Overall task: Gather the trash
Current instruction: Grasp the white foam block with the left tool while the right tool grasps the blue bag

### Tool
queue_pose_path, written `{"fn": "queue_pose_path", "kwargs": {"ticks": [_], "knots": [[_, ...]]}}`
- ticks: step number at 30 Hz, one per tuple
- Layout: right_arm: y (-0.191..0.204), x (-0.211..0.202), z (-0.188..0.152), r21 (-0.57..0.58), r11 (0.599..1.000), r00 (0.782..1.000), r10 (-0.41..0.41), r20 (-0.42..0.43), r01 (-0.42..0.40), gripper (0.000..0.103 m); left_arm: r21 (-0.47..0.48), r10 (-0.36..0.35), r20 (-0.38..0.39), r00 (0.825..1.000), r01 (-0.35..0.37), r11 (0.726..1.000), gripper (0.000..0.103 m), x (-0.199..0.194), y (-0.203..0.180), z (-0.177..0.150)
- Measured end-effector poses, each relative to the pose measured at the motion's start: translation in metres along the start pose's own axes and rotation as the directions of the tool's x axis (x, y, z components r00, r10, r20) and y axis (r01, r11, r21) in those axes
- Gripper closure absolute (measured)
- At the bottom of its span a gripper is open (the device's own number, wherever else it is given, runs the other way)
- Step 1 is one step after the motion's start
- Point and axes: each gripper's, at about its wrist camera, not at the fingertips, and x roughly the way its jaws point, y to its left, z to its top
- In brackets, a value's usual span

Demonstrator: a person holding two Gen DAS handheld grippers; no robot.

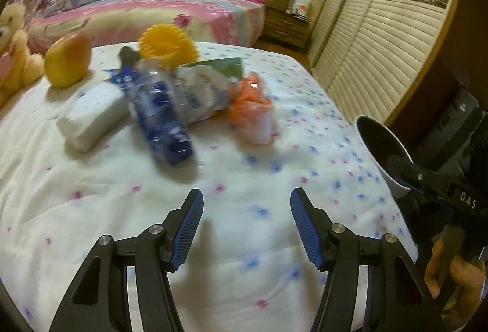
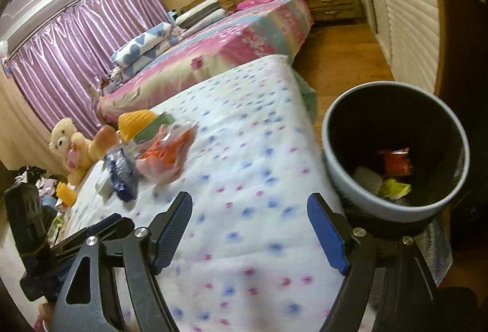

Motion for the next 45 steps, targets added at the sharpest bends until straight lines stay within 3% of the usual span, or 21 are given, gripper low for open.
{"fn": "queue_pose_path", "kwargs": {"ticks": [15, 28, 40, 42, 45], "knots": [[0.051, 0.034, -0.006, -0.077, 0.996, 0.997, 0.047, -0.06, -0.052, 0.024, -0.112, 0.101, 0.027, 0.994, -0.098, 0.989, 0.044, -0.022, 0.065, 0.003], [0.104, 0.066, -0.006, -0.171, 0.978, 0.989, 0.103, -0.102, -0.119, 0.024, -0.119, 0.196, 0.005, 0.981, -0.194, 0.974, 0.044, -0.014, 0.119, 0.026], [0.147, 0.095, -0.016, -0.237, 0.952, 0.972, 0.157, -0.172, -0.196, 0.036, 0.011, 0.126, -0.049, 0.991, -0.126, 0.992, 0.041, 0.025, 0.139, 0.057], [0.152, 0.099, -0.015, -0.241, 0.949, 0.971, 0.159, -0.181, -0.2, 0.038, 0.027, 0.113, -0.068, 0.991, -0.111, 0.993, 0.06, 0.034, 0.142, 0.059], [0.157, 0.104, -0.015, -0.25, 0.947, 0.969, 0.157, -0.189, -0.202, 0.043, 0.005, 0.072, -0.054, 0.996, -0.072, 0.997, 0.062, 0.03, 0.147, 0.059]]}}
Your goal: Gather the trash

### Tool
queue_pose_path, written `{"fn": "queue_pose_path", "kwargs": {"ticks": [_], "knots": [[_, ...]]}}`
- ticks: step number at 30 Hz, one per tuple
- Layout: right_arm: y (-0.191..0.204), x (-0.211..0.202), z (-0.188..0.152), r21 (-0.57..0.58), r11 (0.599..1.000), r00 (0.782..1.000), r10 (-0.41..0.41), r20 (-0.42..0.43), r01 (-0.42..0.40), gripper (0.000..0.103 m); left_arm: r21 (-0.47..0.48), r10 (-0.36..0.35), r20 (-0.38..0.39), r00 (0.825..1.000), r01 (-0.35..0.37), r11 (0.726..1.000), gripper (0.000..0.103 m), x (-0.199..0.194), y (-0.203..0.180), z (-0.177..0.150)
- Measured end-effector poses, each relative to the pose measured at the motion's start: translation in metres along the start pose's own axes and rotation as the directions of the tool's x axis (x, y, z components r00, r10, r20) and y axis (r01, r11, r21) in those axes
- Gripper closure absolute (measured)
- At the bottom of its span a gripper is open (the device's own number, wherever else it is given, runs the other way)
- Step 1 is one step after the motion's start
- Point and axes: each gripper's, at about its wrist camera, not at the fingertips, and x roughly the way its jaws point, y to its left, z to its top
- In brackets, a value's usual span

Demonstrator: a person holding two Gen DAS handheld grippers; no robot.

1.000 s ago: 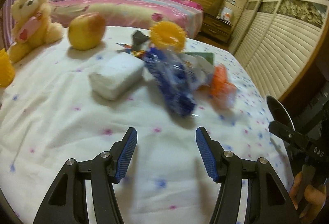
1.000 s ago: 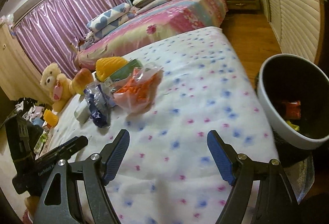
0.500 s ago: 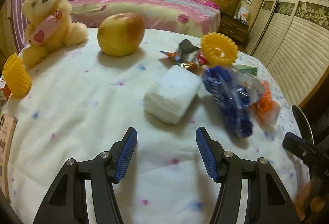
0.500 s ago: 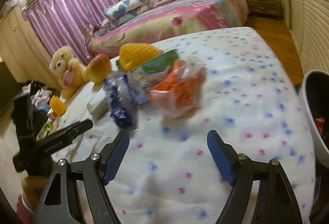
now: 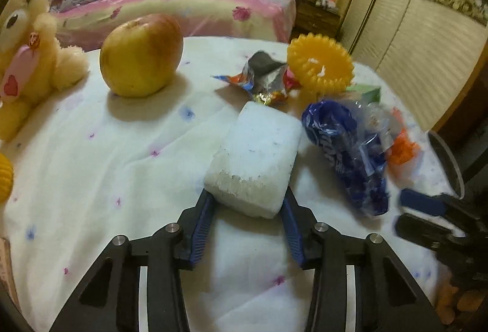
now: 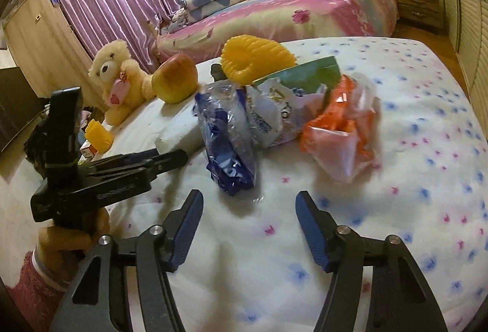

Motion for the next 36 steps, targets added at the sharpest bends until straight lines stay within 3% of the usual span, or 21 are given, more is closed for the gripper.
{"fn": "queue_pose_path", "kwargs": {"ticks": [11, 14, 27, 36], "knots": [[0.015, 0.027, 0.016, -0.046, 0.999, 1.0, -0.018, 0.003, 0.018, 0.048, -0.069, 0.011, 0.042, 0.999, -0.009, 0.998, 0.062, -0.037, 0.014, -0.038], [0.014, 0.031, 0.016, -0.04, 0.999, 1.0, -0.016, -0.018, 0.016, 0.07, -0.071, 0.007, 0.04, 0.999, -0.004, 0.997, 0.062, -0.043, 0.01, -0.044], [0.0, -0.042, -0.018, -0.042, 0.999, 0.999, 0.012, 0.046, -0.01, 0.074, 0.015, -0.065, 0.062, 0.996, 0.065, 0.998, 0.062, -0.071, -0.041, -0.053], [-0.038, -0.094, -0.041, 0.023, 0.997, 0.991, -0.076, 0.106, 0.074, 0.074, 0.12, -0.152, 0.03, 0.988, 0.147, 0.982, 0.062, -0.071, -0.1, -0.062]]}}
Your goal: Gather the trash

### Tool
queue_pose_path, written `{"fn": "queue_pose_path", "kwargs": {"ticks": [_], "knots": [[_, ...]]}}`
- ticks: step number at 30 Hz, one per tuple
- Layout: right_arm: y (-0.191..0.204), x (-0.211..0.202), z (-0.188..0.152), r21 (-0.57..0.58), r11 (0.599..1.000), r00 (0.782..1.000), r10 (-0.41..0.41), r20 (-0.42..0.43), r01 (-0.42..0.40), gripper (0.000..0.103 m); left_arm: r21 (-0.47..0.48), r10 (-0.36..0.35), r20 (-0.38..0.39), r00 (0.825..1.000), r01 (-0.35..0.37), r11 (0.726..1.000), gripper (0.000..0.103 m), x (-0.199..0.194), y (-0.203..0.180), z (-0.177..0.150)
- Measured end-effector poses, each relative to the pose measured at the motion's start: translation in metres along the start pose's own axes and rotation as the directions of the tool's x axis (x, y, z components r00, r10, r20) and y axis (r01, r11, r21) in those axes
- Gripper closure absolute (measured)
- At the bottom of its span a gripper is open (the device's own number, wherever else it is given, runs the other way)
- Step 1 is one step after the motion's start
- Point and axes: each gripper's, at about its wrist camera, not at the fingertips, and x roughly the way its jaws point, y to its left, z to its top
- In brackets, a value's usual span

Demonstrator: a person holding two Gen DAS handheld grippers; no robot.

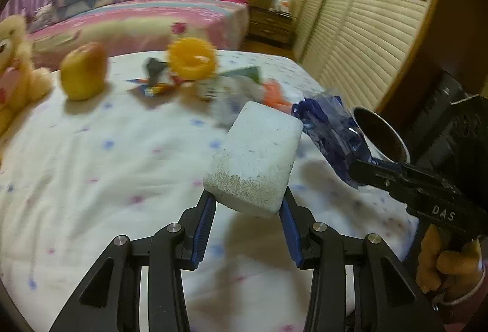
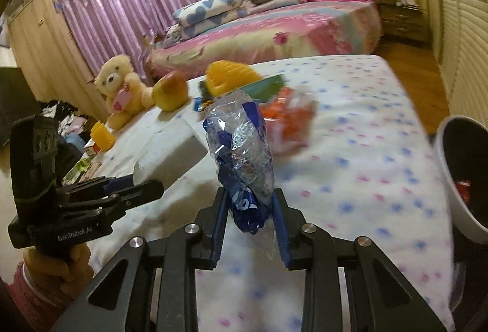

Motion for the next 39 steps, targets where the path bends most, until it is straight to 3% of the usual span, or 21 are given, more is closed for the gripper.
{"fn": "queue_pose_path", "kwargs": {"ticks": [6, 18, 39], "knots": [[-0.044, -0.028, -0.011, 0.089, 0.993, 0.996, -0.08, 0.026, 0.078, 0.074, 0.079, -0.066, -0.041, 0.997, 0.069, 0.995, 0.062, 0.02, -0.045, 0.003], [-0.111, -0.065, -0.015, 0.204, 0.962, 0.978, -0.197, 0.07, 0.179, 0.074, 0.174, -0.112, -0.069, 0.991, 0.123, 0.977, 0.062, 0.068, -0.106, 0.025], [-0.192, -0.087, -0.02, 0.356, 0.894, 0.948, -0.313, 0.06, 0.273, 0.074, 0.251, -0.102, -0.104, 0.989, 0.125, 0.96, 0.062, 0.142, -0.171, 0.058]]}}
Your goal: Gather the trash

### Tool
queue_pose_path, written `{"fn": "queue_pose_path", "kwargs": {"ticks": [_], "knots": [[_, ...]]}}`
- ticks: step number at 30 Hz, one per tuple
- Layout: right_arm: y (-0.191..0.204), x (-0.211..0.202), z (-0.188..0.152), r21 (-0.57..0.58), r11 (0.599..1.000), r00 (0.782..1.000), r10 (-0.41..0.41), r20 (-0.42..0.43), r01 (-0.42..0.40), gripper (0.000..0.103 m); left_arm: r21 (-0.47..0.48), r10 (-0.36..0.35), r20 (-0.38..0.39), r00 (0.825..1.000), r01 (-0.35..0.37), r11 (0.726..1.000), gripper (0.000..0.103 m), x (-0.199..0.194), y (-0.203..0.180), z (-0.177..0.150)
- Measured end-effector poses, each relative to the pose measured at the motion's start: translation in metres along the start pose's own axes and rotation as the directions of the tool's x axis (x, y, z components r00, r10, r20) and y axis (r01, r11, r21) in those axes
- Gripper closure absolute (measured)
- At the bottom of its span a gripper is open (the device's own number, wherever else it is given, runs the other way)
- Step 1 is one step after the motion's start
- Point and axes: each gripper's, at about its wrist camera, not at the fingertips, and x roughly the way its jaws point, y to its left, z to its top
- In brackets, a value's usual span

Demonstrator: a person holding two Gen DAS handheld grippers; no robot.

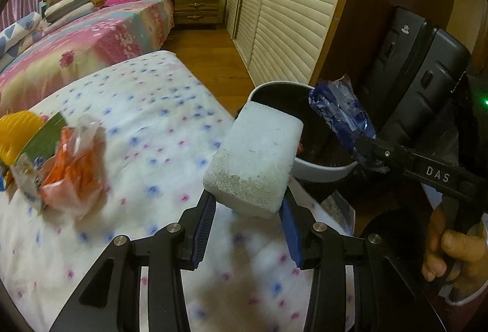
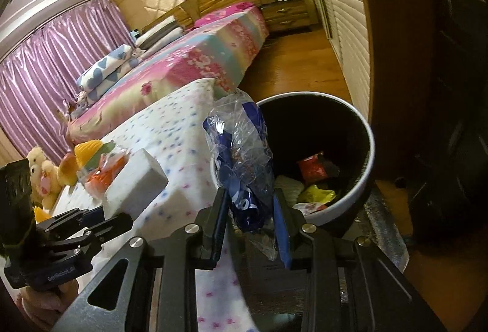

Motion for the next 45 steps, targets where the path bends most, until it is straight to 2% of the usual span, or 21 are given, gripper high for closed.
{"fn": "queue_pose_path", "kwargs": {"ticks": [22, 30, 42, 45], "knots": [[-0.041, 0.016, 0.03, 0.07, 0.996, 0.999, -0.05, -0.011, 0.051, 0.074, 0.046, -0.006, -0.043, 0.999, 0.008, 0.999, 0.062, 0.074, -0.029, 0.061], [-0.046, 0.02, 0.032, 0.079, 0.995, 0.998, -0.062, -0.024, 0.064, 0.074, 0.056, 0.001, -0.063, 0.998, 0.002, 0.998, 0.062, 0.091, -0.035, 0.068], [-0.055, 0.031, 0.038, 0.099, 0.992, 0.996, -0.074, -0.044, 0.078, 0.072, 0.048, -0.014, -0.072, 0.997, 0.017, 0.999, 0.058, 0.096, -0.039, 0.072], [-0.057, 0.033, 0.04, 0.107, 0.991, 0.995, -0.081, -0.05, 0.086, 0.07, 0.05, -0.011, -0.073, 0.997, 0.015, 0.999, 0.051, 0.096, -0.041, 0.071]]}}
